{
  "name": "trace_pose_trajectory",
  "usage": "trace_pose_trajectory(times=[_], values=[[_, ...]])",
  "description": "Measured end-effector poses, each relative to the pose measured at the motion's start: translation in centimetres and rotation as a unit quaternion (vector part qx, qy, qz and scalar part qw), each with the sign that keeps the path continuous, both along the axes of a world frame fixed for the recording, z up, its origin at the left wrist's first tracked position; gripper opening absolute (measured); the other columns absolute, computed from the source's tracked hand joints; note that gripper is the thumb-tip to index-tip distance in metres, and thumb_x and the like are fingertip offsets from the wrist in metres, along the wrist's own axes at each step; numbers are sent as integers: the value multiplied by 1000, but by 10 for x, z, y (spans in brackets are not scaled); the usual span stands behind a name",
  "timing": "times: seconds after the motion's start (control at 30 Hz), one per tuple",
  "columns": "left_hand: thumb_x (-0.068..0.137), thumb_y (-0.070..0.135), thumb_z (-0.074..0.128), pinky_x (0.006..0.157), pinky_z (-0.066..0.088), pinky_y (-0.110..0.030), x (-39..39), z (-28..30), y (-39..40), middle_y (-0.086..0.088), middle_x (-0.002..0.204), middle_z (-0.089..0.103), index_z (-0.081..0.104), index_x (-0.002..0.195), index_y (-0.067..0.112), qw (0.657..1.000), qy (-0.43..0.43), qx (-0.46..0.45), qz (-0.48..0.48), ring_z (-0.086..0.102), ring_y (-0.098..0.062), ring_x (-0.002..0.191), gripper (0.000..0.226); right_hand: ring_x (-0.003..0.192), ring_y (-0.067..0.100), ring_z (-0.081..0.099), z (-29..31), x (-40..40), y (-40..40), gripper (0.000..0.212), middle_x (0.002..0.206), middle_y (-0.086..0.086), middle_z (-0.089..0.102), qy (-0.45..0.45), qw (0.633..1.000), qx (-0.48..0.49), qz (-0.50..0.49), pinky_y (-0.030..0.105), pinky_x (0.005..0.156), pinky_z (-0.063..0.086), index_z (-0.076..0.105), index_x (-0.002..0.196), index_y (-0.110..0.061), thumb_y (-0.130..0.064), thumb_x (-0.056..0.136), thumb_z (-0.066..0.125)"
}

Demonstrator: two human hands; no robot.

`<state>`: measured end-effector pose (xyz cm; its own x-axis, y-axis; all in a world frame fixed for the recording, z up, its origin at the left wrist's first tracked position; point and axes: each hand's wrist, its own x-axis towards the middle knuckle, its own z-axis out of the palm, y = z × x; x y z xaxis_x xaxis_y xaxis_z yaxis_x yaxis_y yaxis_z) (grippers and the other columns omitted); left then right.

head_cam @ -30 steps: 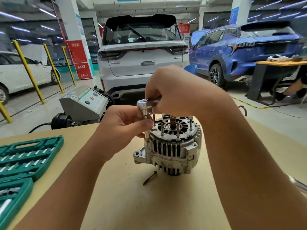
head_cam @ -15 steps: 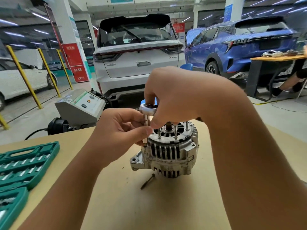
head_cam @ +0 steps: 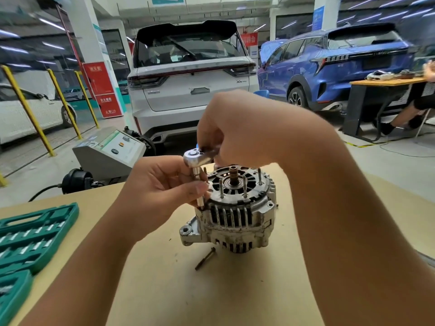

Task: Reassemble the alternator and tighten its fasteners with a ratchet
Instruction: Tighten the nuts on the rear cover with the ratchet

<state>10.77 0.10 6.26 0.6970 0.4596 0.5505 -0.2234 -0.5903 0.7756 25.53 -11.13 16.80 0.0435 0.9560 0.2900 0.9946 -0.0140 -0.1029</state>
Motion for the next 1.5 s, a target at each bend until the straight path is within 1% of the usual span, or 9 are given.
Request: trace_pose_trajectory(times=[0.17,0.4,0.57,0.73,0.9,1.07,1.23,1.4,1.5], values=[[80,12,80,65,62,-36,7,-3,-1,-14,85,78,80,97,15,999,-17,5,36,77,-33,75,17,50,1,44,-1,2,3,41,59,-17,51,4,1000,-2,-8,15,44,31,52,54,-34,-17,80,80],[78,12,80,67,63,-34,0,1,0,-14,85,77,81,91,19,999,4,-35,2,78,-32,81,15,78,10,63,-4,2,2,24,84,-12,65,39,999,16,10,20,58,50,77,95,-31,-9,87,72],[75,25,82,62,61,-35,5,-2,0,-13,82,76,81,95,15,999,-12,-10,47,73,-28,69,23,43,2,55,-1,6,-5,13,66,-9,62,57,998,-23,10,16,38,39,70,85,-23,-21,81,83],[81,13,80,63,63,-38,-1,-2,1,-15,78,72,78,93,10,1000,5,17,23,69,-24,69,12,73,7,59,-5,2,1,26,85,-11,66,39,999,9,4,21,55,48,78,99,-32,-10,88,72],[81,14,78,61,51,-19,8,-5,-4,-12,76,73,81,93,10,998,-14,26,54,62,-12,63,13,54,14,69,-1,2,-5,13,60,-3,71,55,998,-40,7,28,48,55,74,90,-18,-17,80,83],[83,14,77,53,48,-19,1,-3,-3,1,72,72,80,87,17,998,10,48,33,65,-11,62,6,77,14,64,-4,-2,0,32,86,-7,70,36,999,12,4,28,66,57,77,97,-33,-4,87,67],[82,11,76,51,47,-13,12,-9,-11,-1,69,72,80,82,18,998,-39,14,42,66,-11,58,8,59,15,68,0,3,-7,17,69,-4,70,30,999,-33,8,29,51,54,75,89,-22,-7,83,74],[82,25,74,48,45,-31,12,-18,-8,-12,75,70,78,88,12,998,-56,-14,-3,54,-29,58,14,73,8,60,-4,2,-3,29,88,-10,69,56,998,5,-1,21,55,49,77,98,-32,-7,87,71],[84,25,73,48,44,-24,20,-25,-18,-9,72,69,81,93,17,995,-96,-34,4,55,-17,56,14,64,12,66,-2,5,-4,13,75,-5,70,34,999,-9,-5,25,50,50,77,92,-22,-18,81,81]])
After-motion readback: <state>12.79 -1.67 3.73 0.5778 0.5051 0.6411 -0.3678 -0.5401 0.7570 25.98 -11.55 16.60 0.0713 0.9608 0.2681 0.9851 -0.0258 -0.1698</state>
